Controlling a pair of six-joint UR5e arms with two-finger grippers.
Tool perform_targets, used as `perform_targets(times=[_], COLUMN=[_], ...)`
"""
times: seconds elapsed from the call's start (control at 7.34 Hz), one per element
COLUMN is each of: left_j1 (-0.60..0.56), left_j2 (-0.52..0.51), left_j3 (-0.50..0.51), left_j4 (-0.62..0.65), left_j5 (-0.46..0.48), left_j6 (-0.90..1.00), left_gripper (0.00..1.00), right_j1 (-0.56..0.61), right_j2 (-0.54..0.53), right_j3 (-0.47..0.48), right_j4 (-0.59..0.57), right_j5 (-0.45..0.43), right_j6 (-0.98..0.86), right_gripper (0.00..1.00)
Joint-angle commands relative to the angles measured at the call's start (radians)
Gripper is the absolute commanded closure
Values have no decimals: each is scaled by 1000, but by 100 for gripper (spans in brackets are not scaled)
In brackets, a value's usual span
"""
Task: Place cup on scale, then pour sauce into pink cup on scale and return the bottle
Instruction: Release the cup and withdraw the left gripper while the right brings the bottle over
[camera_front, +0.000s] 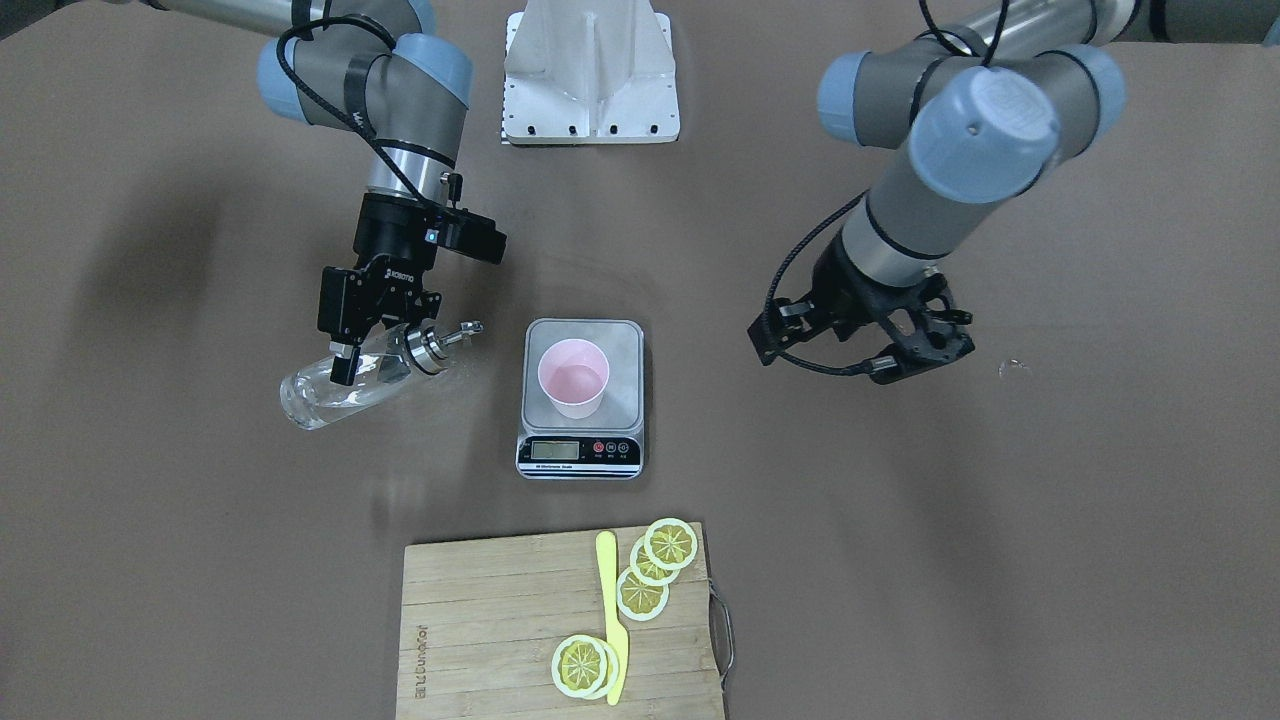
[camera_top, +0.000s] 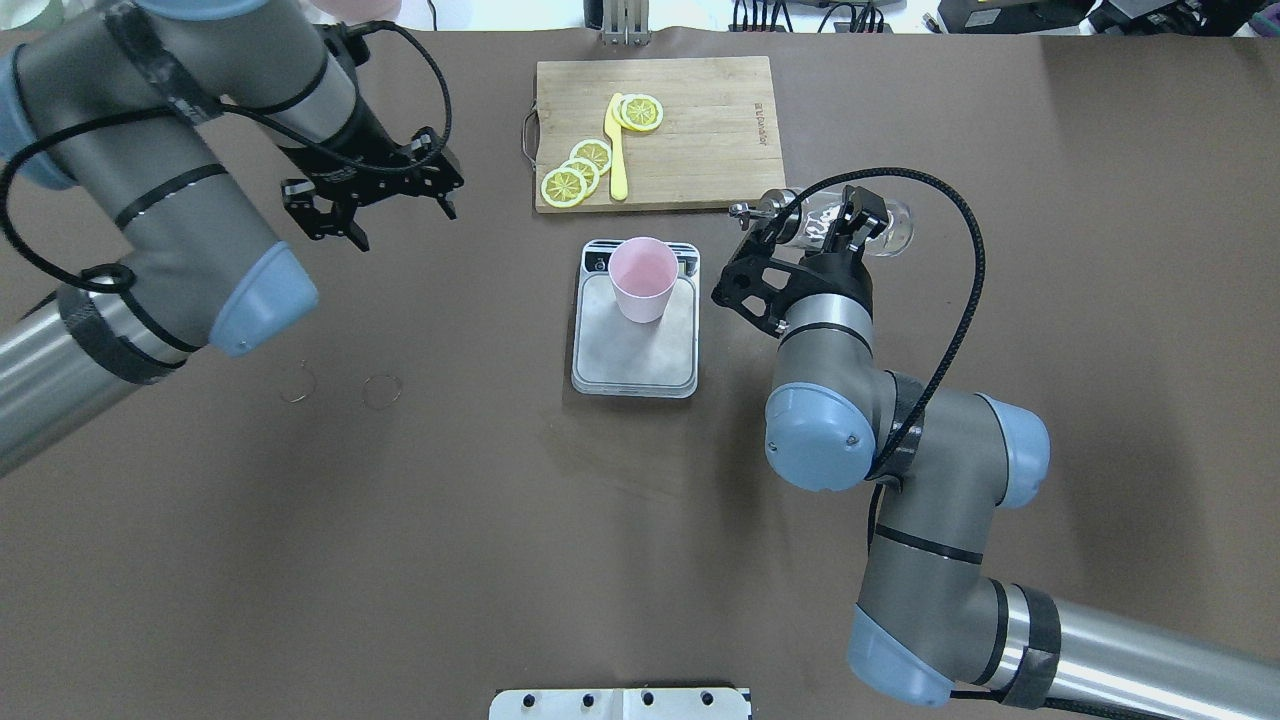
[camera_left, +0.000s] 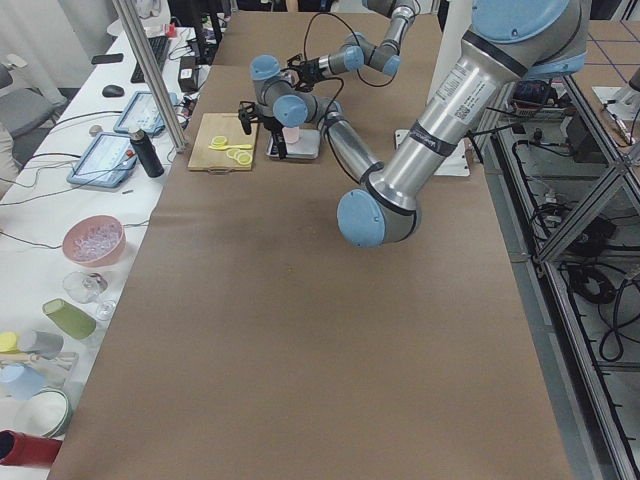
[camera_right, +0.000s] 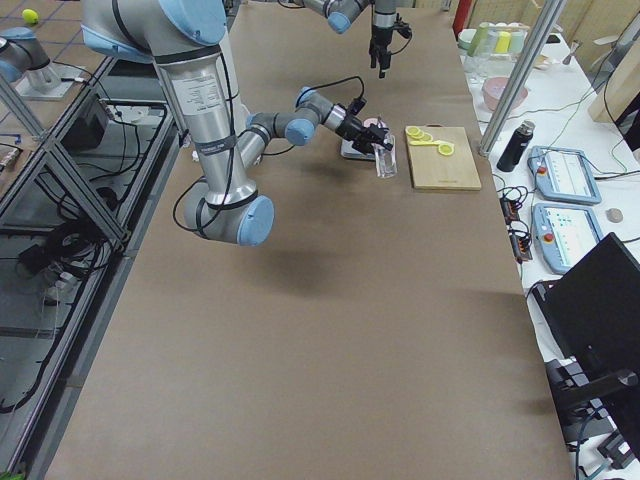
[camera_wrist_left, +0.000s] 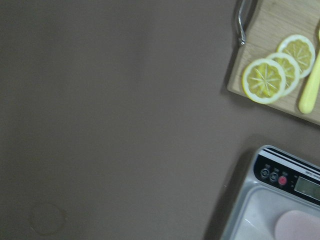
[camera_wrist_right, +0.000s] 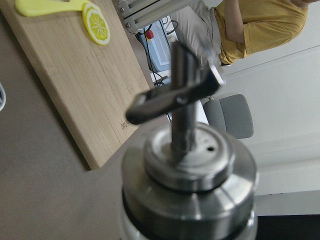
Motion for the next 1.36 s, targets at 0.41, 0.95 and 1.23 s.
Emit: perform_targets(times=[0.41, 0.95, 1.23], left_j1=[-244, -429, -500], left_j2=[258, 449, 517], left_j3=[-39, -36, -83], left_j4=[-3, -15, -37], left_j5=[2, -3, -35], left_j6=[513, 887, 977], left_gripper=[2, 2, 2], right_j1=[-9, 4, 2], right_j2=[26, 69, 78], right_j3=[-22, -34, -75], right_j4=[-45, -100, -94], right_j5=[-21, 36, 28], right_j6=[14, -4, -29], right_gripper=[100, 100, 100])
